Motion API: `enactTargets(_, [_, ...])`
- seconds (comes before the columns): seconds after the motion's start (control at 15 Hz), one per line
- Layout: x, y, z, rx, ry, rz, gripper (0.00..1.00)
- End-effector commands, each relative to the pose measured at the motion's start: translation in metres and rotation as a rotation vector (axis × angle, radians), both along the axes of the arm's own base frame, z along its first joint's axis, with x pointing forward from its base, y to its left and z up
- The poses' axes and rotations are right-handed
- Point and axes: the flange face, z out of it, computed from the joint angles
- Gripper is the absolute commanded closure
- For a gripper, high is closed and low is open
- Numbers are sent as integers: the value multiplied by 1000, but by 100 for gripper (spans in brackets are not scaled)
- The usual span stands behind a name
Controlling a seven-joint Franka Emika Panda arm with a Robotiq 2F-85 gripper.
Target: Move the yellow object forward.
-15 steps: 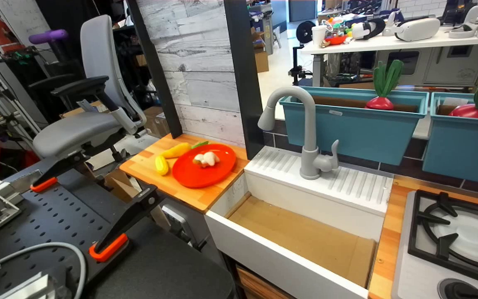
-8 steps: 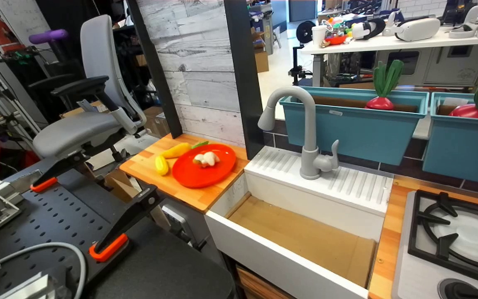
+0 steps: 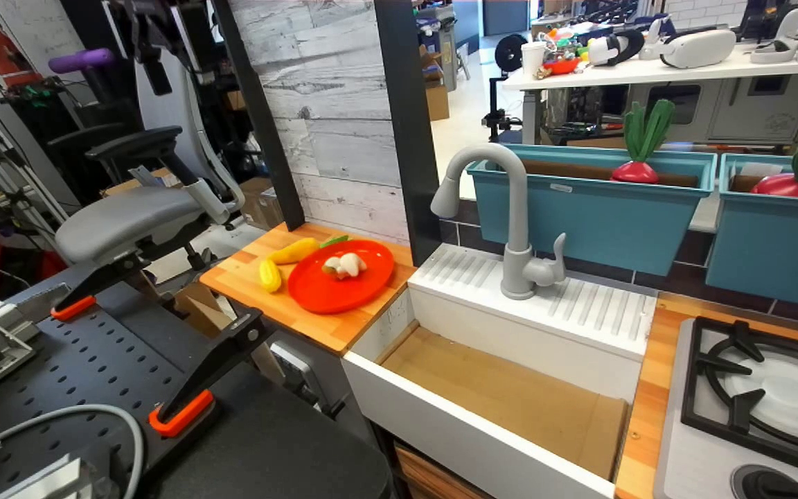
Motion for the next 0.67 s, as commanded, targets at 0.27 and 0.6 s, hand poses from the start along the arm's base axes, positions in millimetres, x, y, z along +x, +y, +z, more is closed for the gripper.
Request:
enactTargets(0.27, [22, 29, -107, 36, -7, -147, 0])
enactTargets(0.6, [39, 39, -156, 35, -63, -277, 0])
